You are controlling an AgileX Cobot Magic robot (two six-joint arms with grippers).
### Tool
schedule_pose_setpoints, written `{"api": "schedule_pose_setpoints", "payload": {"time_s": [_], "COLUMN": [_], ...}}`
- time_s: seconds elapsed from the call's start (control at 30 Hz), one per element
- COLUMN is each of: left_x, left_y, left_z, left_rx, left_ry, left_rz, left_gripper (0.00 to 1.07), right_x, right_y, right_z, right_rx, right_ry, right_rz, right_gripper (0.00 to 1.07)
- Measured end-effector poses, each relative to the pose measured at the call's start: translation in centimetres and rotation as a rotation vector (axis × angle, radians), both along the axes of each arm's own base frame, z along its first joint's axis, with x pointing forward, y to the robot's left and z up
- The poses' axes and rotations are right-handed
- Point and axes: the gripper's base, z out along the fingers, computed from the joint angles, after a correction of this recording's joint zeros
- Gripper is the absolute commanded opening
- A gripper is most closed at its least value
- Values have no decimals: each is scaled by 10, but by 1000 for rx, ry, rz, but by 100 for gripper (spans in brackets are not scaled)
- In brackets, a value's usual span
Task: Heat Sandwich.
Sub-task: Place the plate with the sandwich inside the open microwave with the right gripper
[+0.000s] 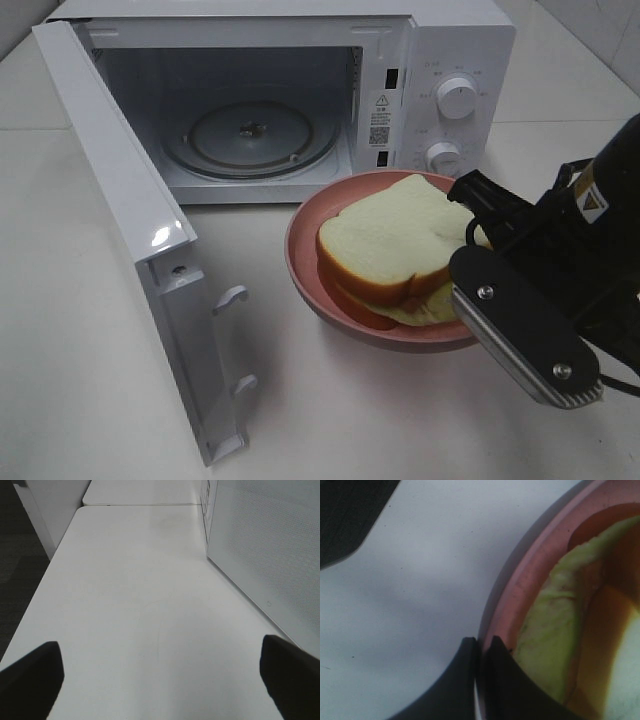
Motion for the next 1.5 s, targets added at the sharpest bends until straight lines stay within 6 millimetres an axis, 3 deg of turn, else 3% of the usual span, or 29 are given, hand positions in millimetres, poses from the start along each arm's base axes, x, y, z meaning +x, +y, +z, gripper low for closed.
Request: {"api": "schedule_pose_setpoints", "payload": {"time_s": [1.5], "left_x": [0], "left_y": [0], "left_z": [0], "left_rx": [0], "left_ry": [0], "left_rz": [0], "left_gripper": [99], "right_x": [79], "right_y": [77], "right_z": [-14], "right_rx": [73], "right_ry": [-24], "right_rz": [70], "right_gripper": [0]}}
